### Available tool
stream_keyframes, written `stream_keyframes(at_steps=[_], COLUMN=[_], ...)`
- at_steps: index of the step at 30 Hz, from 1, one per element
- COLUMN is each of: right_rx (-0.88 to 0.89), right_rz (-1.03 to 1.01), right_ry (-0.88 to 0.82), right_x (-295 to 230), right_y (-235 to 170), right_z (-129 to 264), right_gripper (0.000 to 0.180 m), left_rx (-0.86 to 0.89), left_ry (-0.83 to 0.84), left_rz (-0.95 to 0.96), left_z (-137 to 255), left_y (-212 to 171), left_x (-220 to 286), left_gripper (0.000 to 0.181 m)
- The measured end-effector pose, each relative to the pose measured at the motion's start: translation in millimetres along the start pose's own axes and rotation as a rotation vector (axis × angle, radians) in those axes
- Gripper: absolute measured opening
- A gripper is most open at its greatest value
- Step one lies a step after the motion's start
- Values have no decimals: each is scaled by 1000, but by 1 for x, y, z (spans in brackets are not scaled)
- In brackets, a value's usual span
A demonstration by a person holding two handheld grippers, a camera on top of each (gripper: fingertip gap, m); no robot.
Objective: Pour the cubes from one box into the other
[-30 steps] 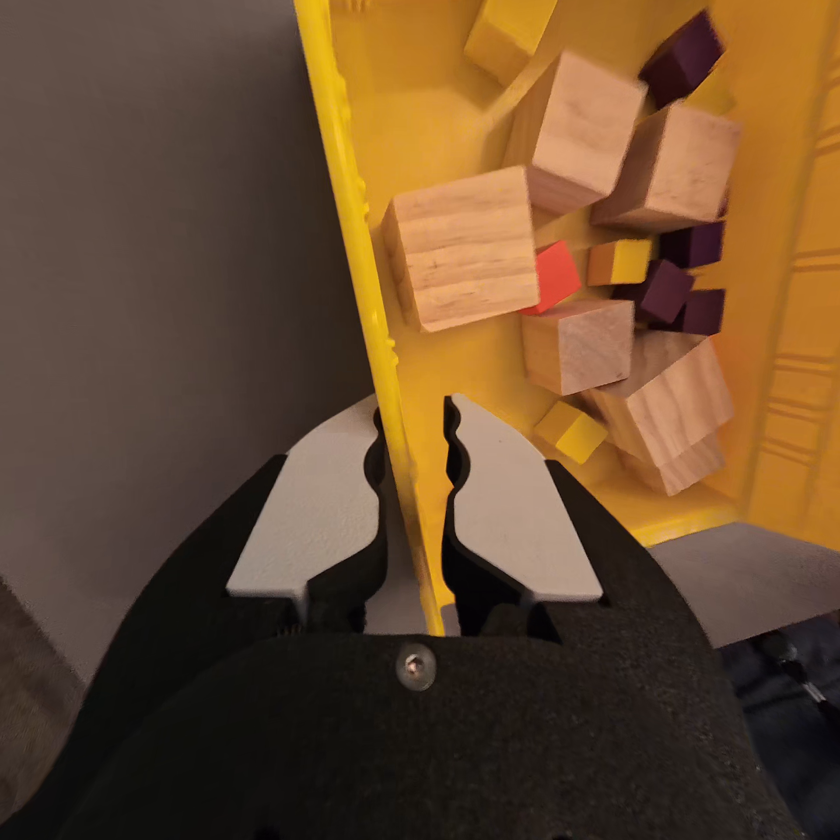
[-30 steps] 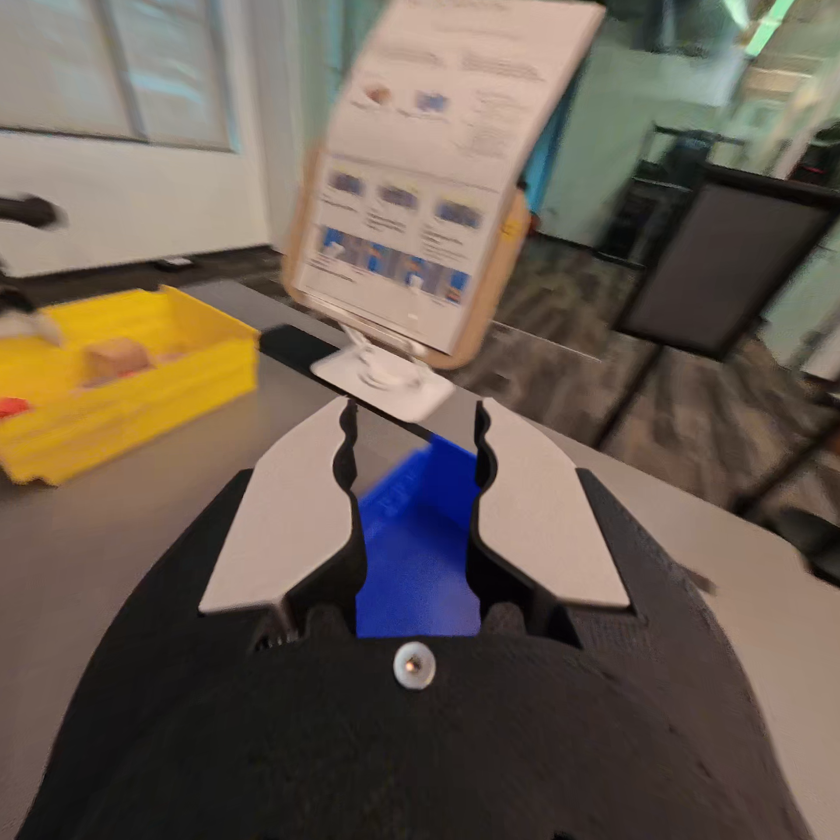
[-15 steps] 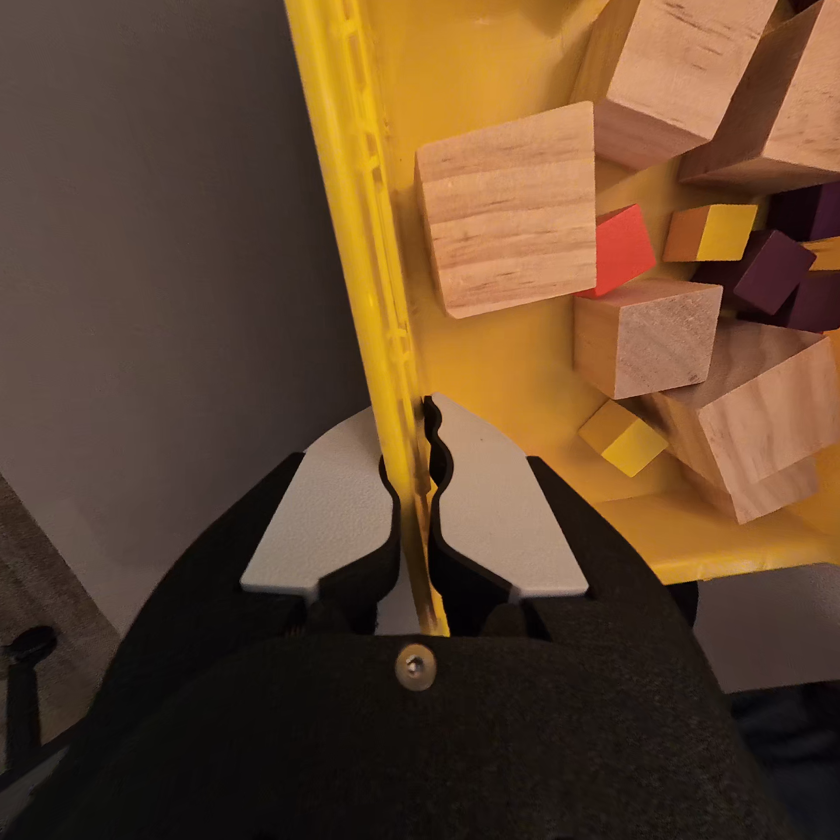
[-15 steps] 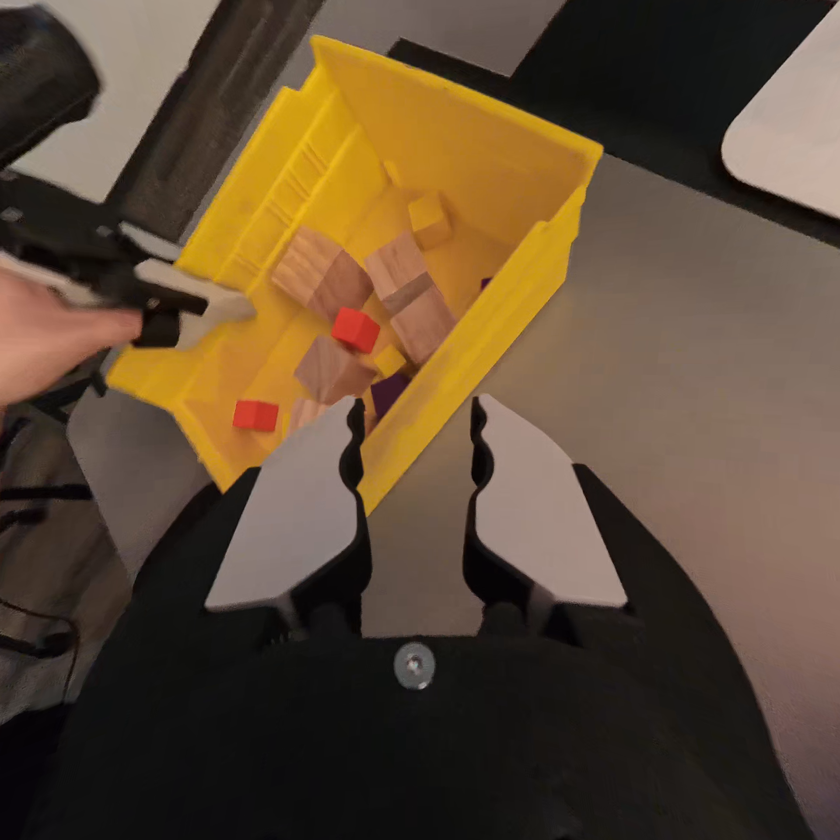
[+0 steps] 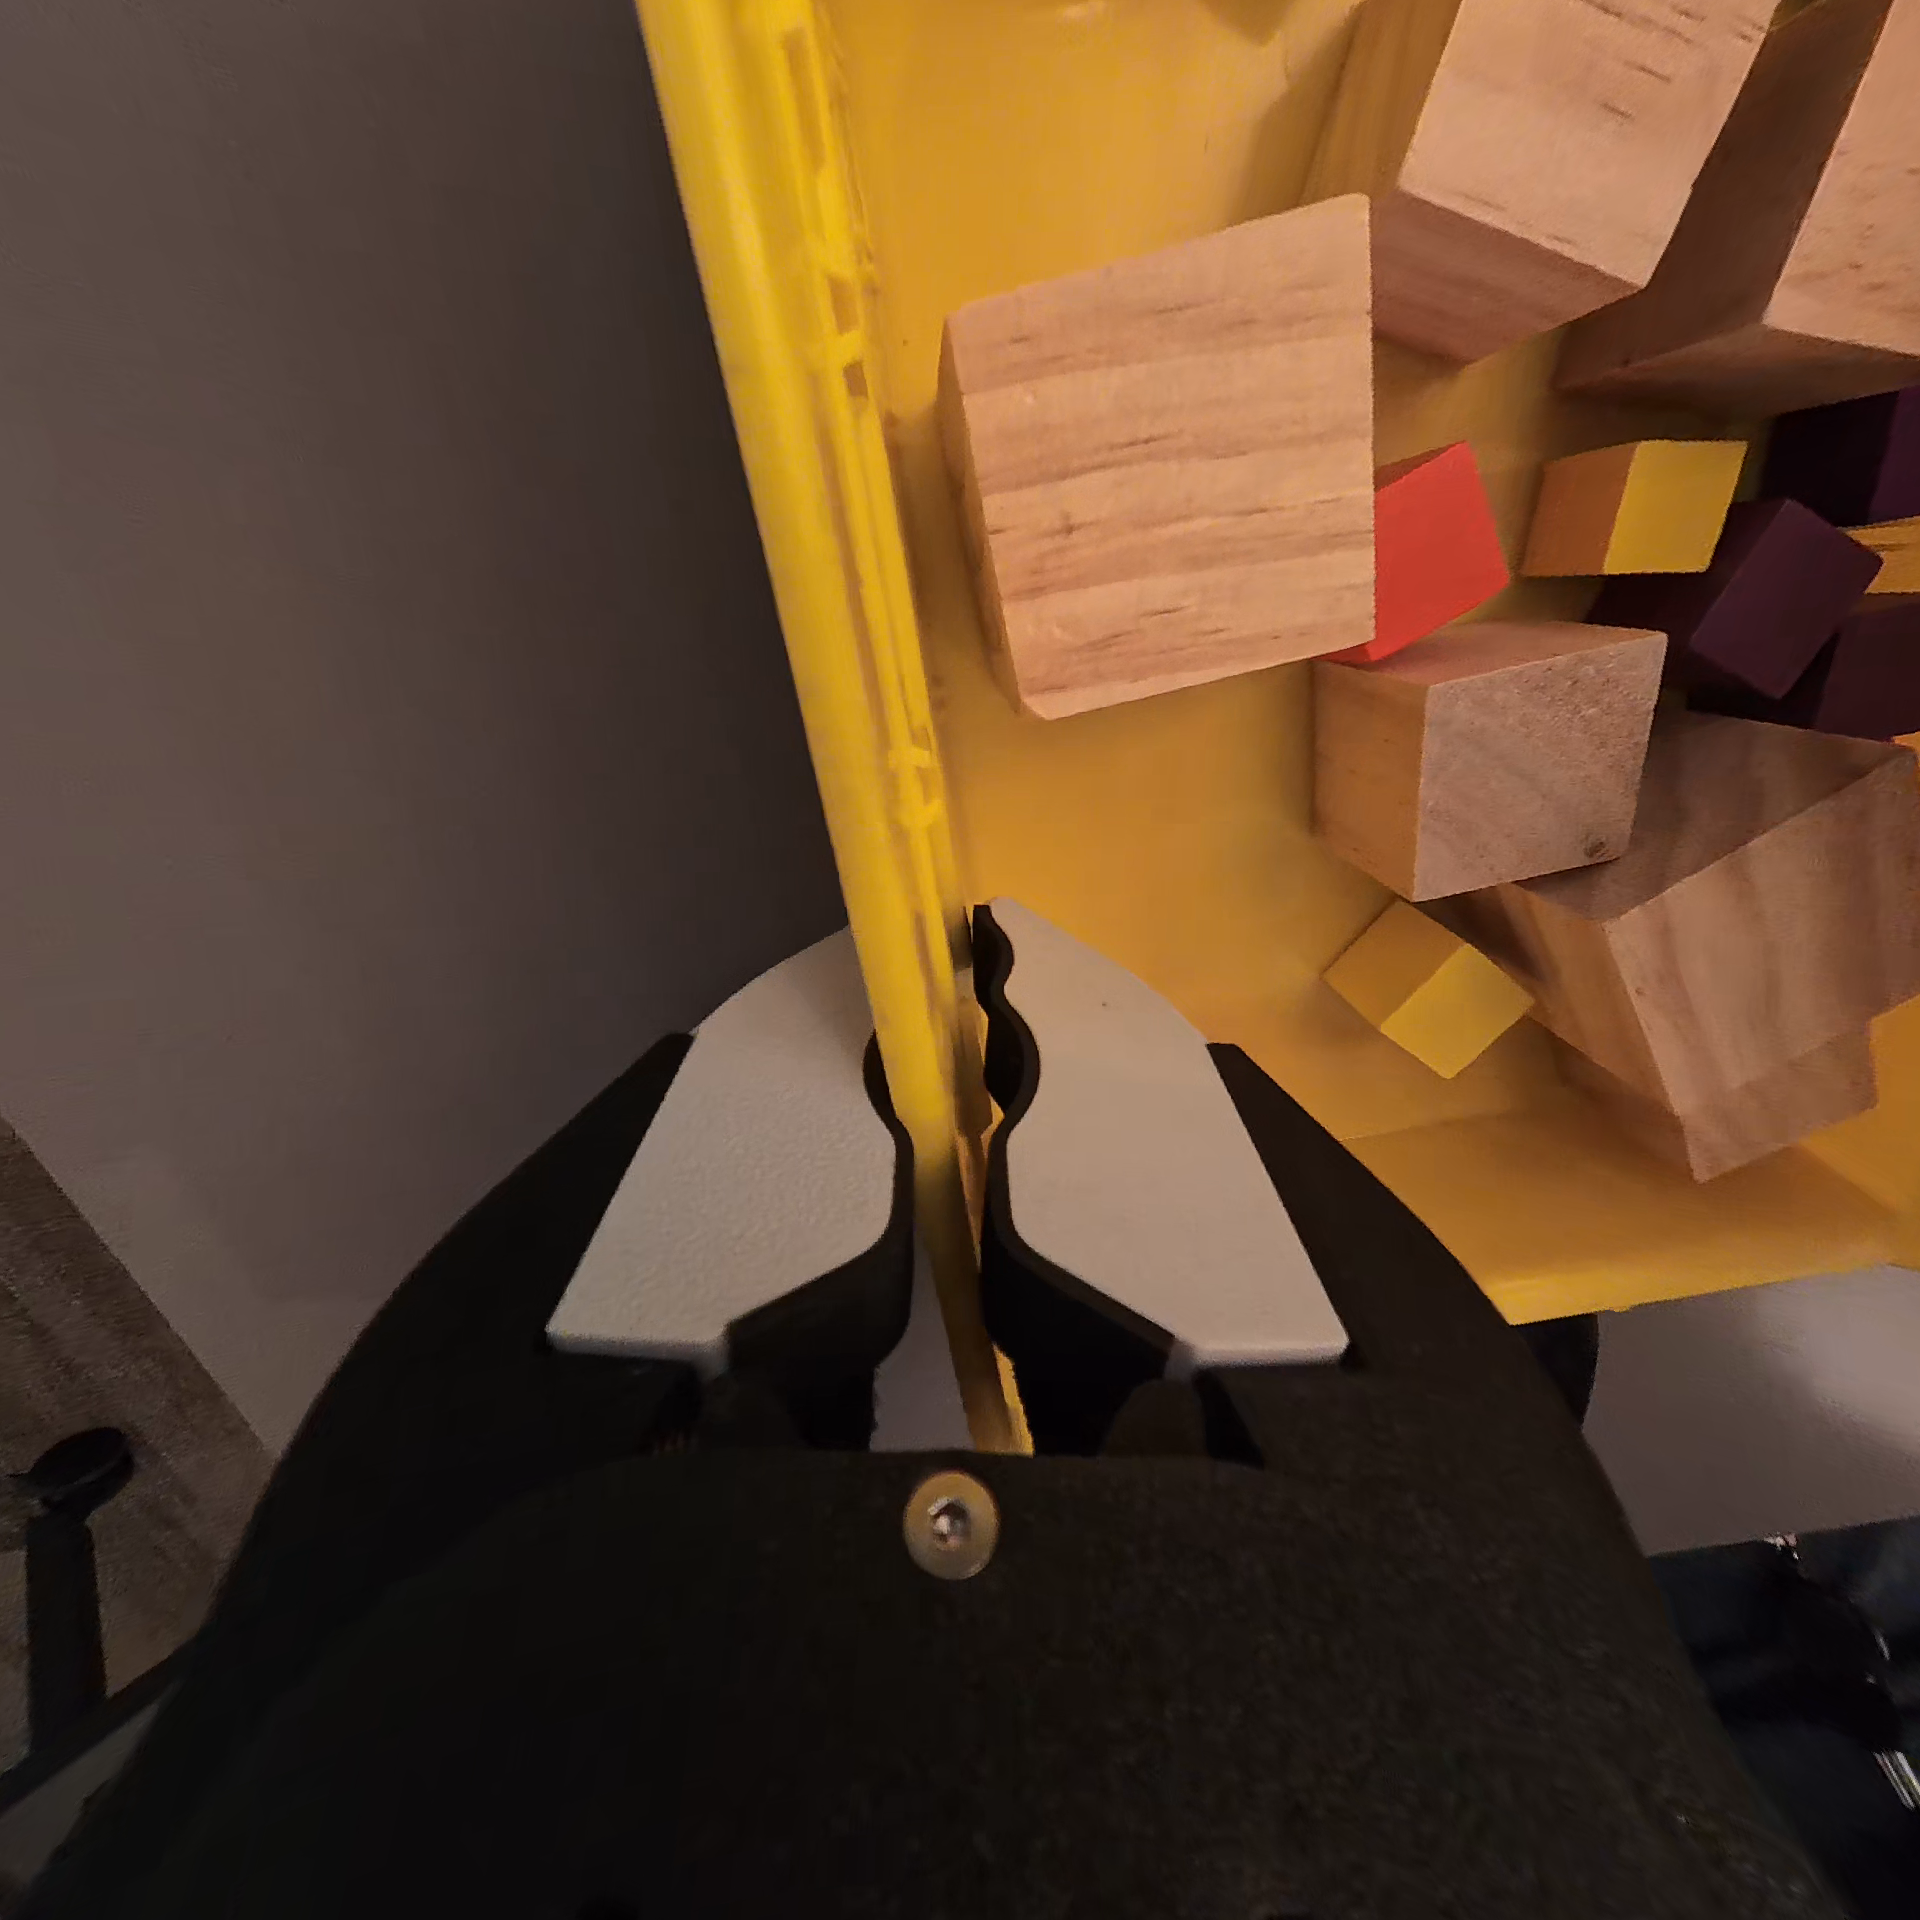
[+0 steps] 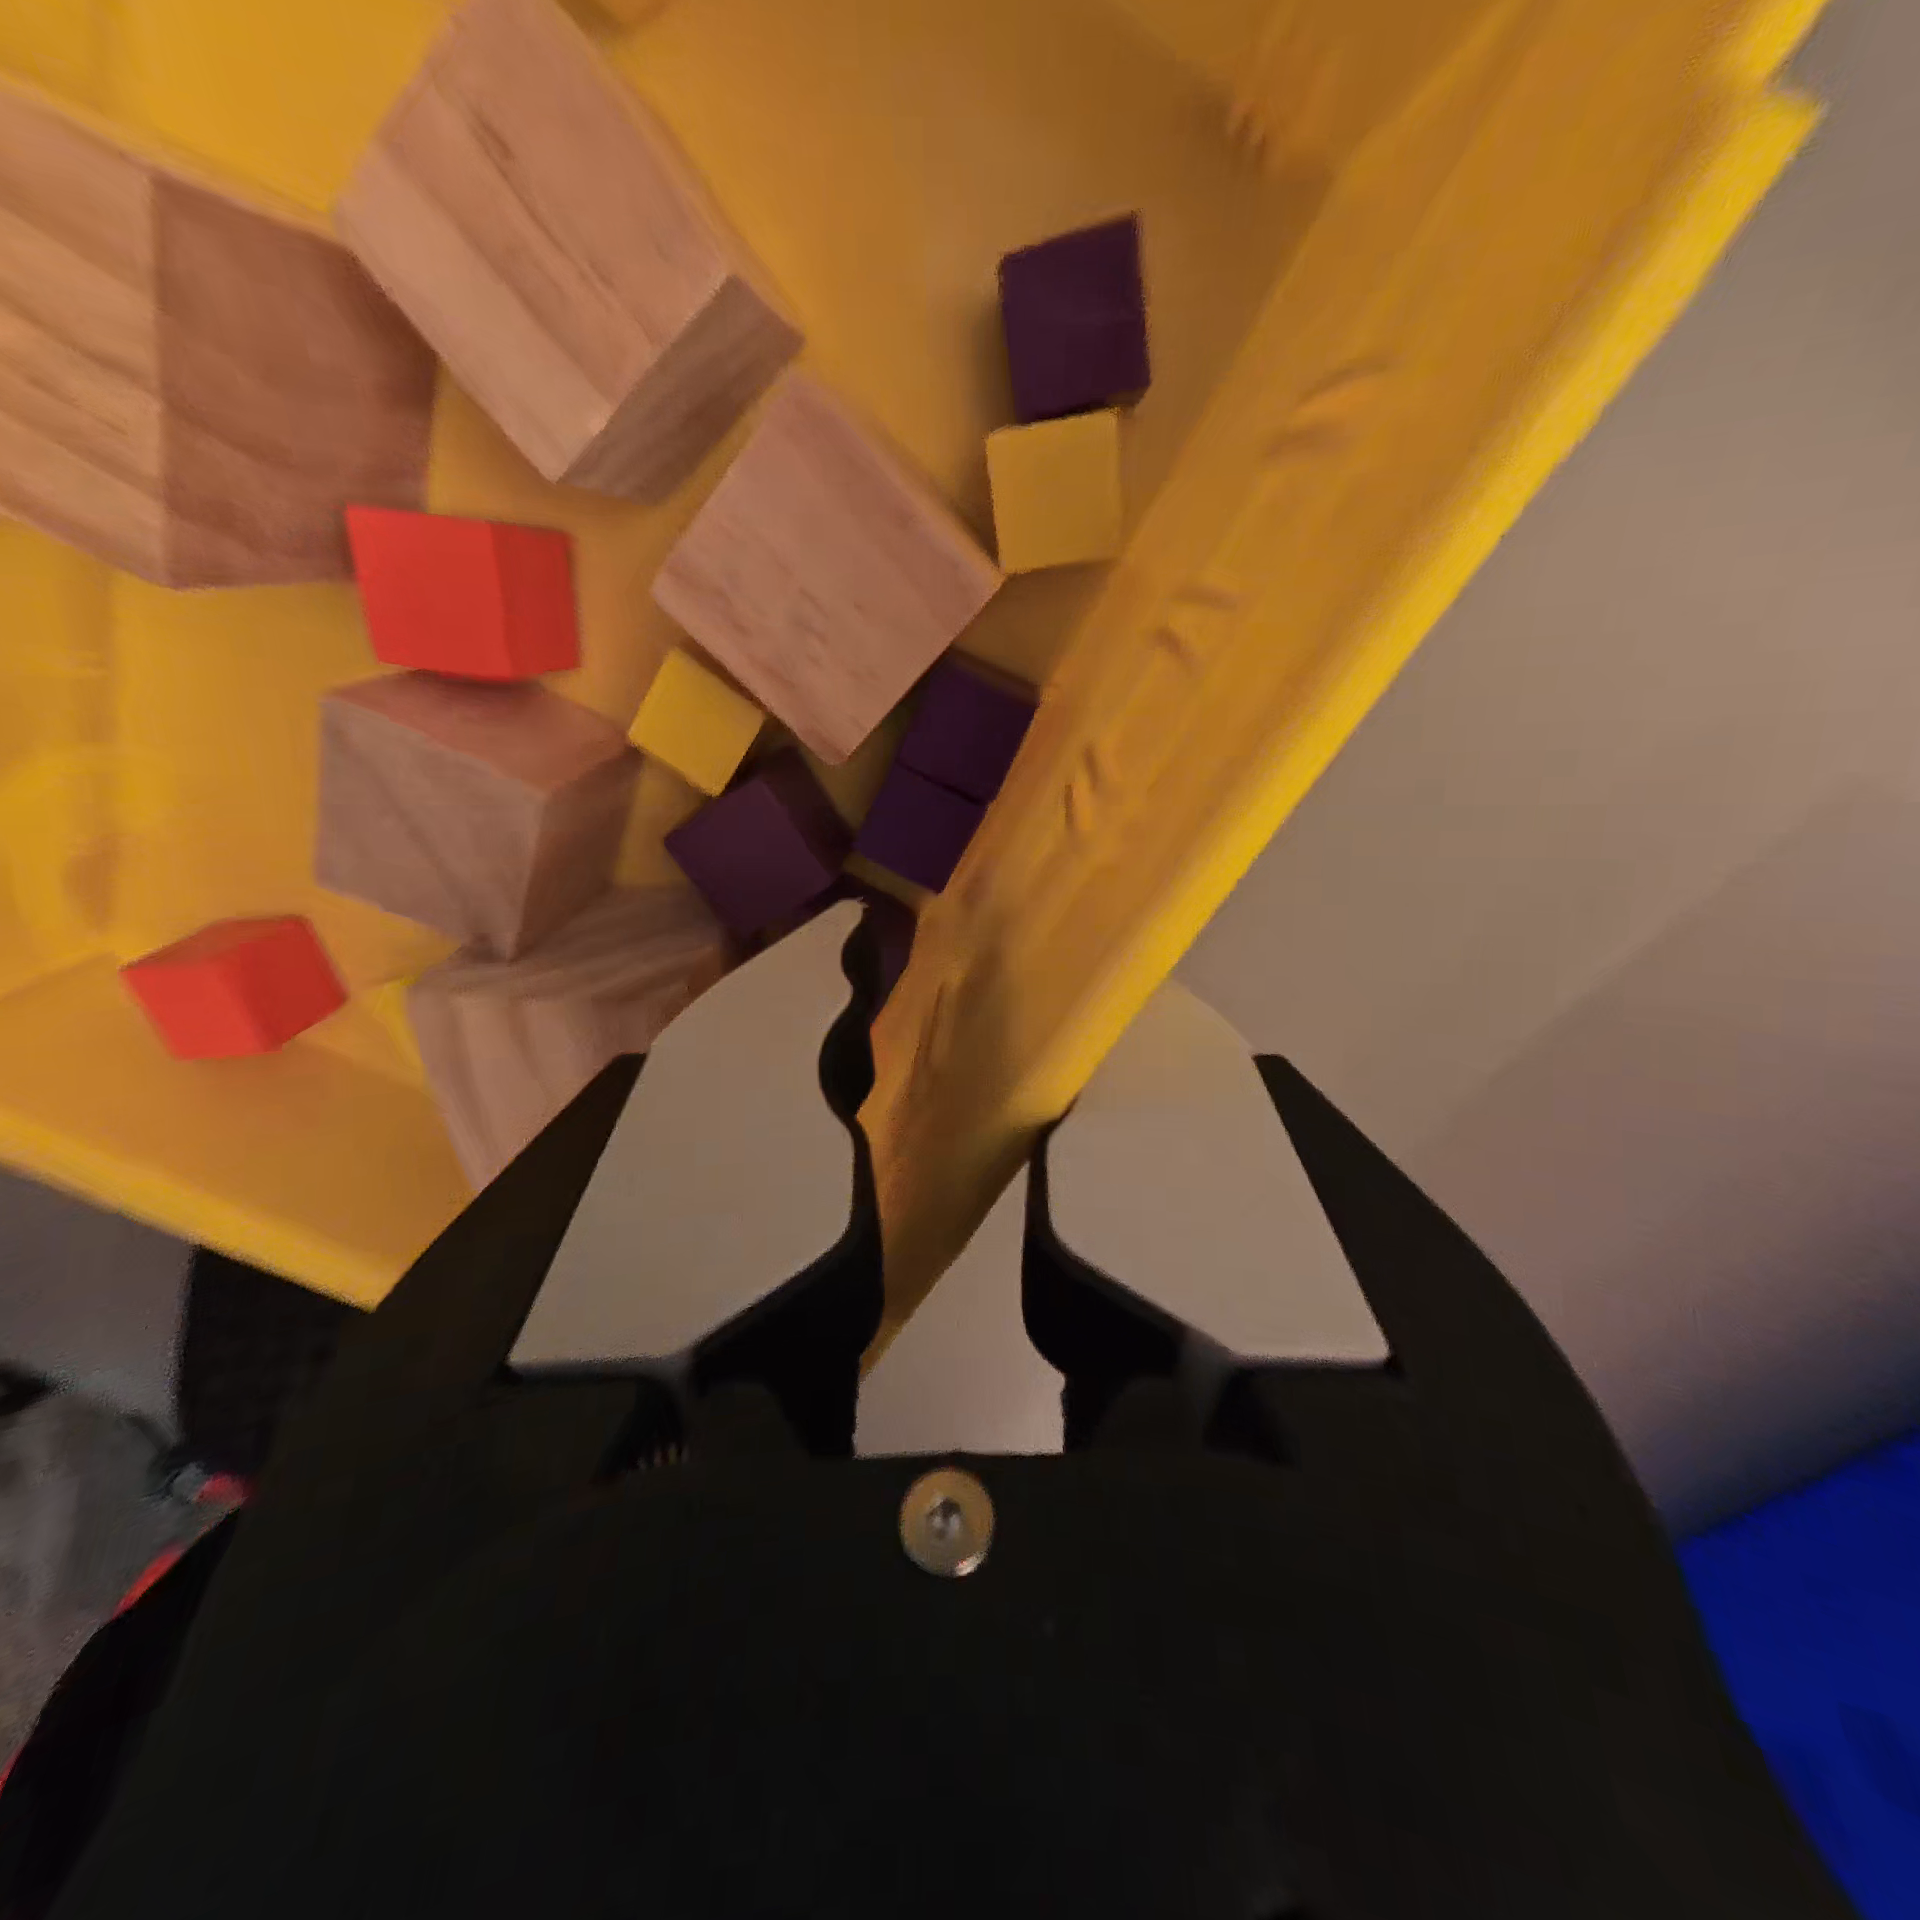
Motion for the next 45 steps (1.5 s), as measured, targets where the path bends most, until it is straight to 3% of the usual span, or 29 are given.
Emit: stream_keyframes(at_steps=[2,5,14,19,28,32,35,40,45], right_rx=[6,14,39,126,414,538,637,707,822], right_rz=[-17,-109,-61,-42,-168,-254,-323,-432,-493], right_ry=[-57,4,57,148,203,163,89,10,2], right_x=[0,5,16,44,156,222,270,339,380], right_y=[3,4,7,0,-49,-92,-133,-199,-243], right_z=[0,0,1,25,135,186,212,212,196], right_gripper=[21,8,5,5,5,5,5,4,4], left_rx=[-11,-30,-50,20,182,295,399,442,501], left_ry=[-6,-52,-10,80,299,293,253,208,282], left_rz=[-11,-2,3,-33,-193,-297,-382,-515,-616], left_z=[0,-1,1,36,142,176,181,161,155], left_y=[-1,-3,-4,4,70,99,115,131,136], left_x=[0,0,15,46,179,254,312,399,458], left_gripper=[7,7,7,7,7,7,7,8,8])
Point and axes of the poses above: each gripper's, where its closed fingertips meet, z back along the fingers, y out of its top, x = y × z across the jaws, the point moved 8 cm from there along z, back along the fingers, and after that the axes turned 4 degrees about -x, right-handed, at the moved point
